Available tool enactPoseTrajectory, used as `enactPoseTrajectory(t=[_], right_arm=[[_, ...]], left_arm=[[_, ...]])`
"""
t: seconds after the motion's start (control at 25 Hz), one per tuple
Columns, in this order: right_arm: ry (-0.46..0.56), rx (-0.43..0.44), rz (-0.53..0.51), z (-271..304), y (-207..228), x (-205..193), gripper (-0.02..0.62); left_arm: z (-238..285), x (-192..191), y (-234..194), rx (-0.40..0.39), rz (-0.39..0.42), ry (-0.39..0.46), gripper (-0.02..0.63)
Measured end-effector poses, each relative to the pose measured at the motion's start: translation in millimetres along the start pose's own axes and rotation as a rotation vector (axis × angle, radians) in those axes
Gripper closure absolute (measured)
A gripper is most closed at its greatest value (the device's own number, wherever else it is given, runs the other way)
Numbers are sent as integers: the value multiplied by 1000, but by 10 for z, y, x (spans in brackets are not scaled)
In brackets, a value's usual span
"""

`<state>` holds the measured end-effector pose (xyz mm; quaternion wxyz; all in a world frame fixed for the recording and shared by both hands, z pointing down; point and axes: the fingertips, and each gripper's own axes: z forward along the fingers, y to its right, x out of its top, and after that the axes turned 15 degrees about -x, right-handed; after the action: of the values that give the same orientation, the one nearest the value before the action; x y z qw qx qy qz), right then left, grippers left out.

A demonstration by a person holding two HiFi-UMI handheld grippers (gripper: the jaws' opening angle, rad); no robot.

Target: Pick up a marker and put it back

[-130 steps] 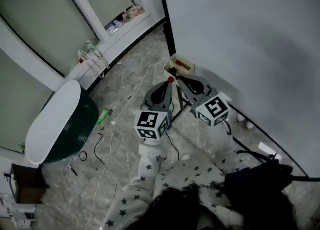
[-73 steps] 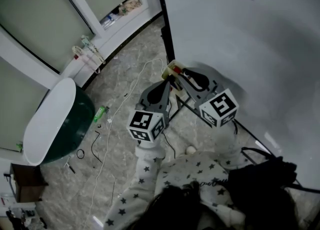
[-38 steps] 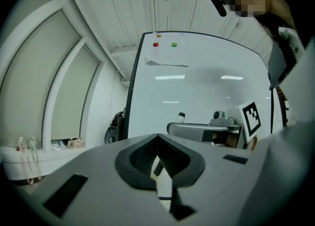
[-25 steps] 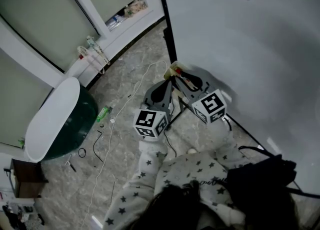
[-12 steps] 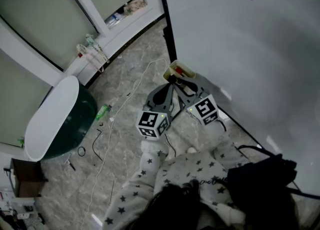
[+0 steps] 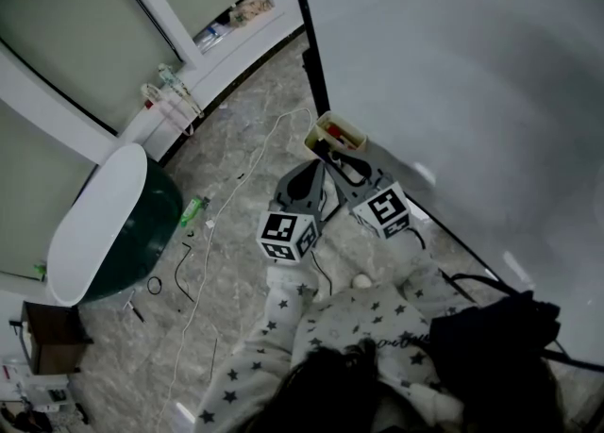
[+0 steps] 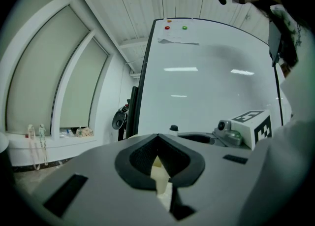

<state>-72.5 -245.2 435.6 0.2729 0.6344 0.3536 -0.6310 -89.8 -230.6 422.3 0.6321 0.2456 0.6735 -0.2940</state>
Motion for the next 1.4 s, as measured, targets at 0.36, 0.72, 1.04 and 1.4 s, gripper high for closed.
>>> enactPoseTrajectory(t=[0.36, 0.72, 1.04, 1.4], right_arm=[[34, 28, -44, -32, -71, 41, 511], [73, 12, -13, -77, 48, 268, 509], [85, 55, 130, -192, 113, 753, 511], [88, 87, 101, -328, 114, 1191, 584]], left_arm=[[-17, -4, -41, 11, 2, 3, 604], [-21, 19, -84, 16, 10, 10, 604], [7, 377, 32, -8, 47, -11, 604], [6, 861, 294, -78, 76, -7, 604]])
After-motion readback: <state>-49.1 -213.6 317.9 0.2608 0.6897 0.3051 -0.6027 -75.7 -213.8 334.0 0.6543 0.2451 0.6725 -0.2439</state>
